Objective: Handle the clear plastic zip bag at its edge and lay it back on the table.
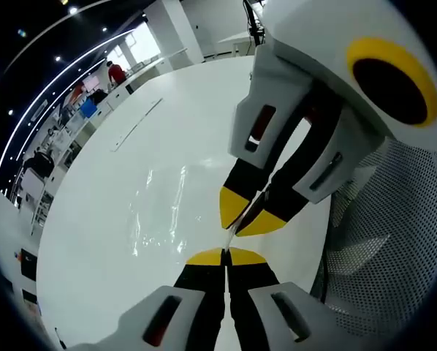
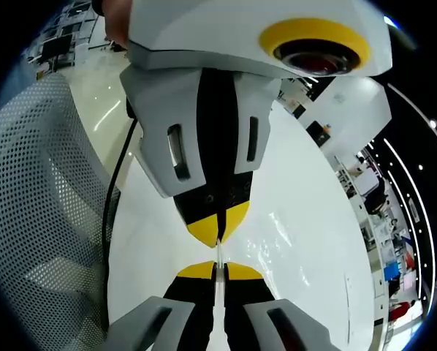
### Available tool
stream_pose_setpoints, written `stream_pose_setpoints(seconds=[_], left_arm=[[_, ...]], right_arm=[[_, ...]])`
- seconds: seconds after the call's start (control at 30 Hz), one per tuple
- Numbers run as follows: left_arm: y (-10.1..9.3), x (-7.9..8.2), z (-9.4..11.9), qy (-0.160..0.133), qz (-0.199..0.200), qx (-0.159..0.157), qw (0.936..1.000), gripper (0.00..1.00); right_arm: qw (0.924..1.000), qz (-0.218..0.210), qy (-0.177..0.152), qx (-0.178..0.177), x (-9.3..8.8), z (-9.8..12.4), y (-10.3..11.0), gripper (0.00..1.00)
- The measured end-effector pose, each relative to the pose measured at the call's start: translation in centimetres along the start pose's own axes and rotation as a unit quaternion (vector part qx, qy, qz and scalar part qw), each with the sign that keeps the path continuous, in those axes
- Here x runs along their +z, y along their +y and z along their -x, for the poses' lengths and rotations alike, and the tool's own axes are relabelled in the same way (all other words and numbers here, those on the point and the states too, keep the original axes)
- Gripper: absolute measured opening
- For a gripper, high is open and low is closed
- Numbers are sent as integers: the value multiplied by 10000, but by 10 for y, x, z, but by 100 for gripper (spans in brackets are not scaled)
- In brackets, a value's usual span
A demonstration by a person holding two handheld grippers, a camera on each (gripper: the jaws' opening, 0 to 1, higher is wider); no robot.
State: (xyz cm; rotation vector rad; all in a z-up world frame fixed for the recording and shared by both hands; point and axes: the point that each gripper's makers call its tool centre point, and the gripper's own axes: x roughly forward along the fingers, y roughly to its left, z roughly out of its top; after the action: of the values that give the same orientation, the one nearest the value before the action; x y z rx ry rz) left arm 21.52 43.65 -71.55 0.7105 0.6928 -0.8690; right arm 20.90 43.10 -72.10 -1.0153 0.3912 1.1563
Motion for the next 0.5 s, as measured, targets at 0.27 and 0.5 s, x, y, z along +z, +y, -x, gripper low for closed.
stream_pose_setpoints(seconds=[0.27,0.5], left_arm=[[0,-1,-1,8,-1,-13,10000,0],[0,0,1,-32,63,-32,10000,0]], right_arm=[[10000,11,26,-2,-1,0,1,0],[10000,-7,21,-16,-1,2,0,0]])
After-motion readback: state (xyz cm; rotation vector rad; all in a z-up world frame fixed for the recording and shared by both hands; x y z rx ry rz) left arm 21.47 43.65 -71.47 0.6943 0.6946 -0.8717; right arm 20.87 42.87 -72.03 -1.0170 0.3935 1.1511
